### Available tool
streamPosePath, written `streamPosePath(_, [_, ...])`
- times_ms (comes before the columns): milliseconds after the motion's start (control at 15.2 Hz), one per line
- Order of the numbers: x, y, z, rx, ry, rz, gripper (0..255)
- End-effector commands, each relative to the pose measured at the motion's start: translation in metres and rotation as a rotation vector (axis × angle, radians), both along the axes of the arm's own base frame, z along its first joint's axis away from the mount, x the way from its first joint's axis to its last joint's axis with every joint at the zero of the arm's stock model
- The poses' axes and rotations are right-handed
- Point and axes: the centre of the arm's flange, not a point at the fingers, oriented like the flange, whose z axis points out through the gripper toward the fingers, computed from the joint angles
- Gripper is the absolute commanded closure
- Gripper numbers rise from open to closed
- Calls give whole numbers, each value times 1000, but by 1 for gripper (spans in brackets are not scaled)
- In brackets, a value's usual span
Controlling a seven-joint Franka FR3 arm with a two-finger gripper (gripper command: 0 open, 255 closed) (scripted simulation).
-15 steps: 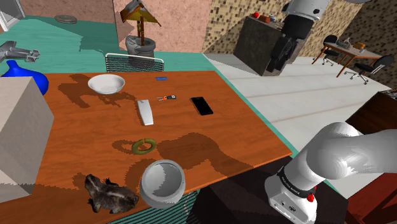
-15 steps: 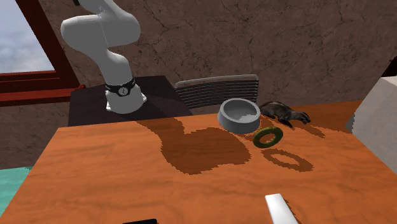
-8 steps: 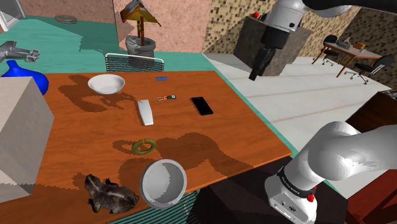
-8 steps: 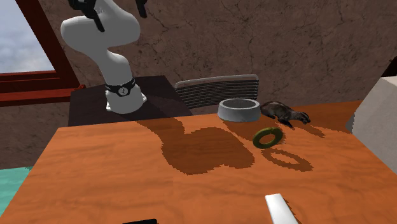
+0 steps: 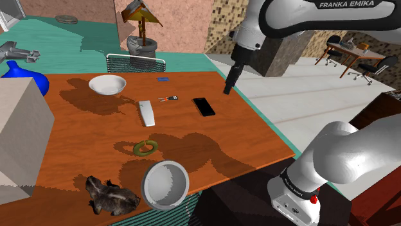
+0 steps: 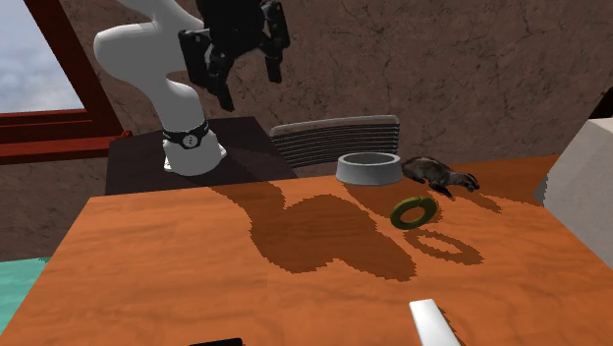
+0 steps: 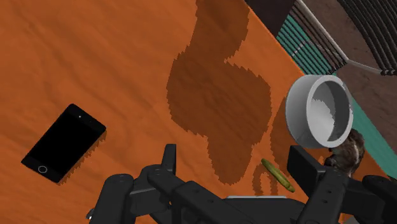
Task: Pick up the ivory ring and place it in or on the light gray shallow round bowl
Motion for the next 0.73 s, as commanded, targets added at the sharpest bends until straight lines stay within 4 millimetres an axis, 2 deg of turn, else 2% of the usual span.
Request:
streamPosePath(0, [11,16,-12,-2,-14,55,0])
streamPosePath(660, [62,107,-92,-17,-70,325,0])
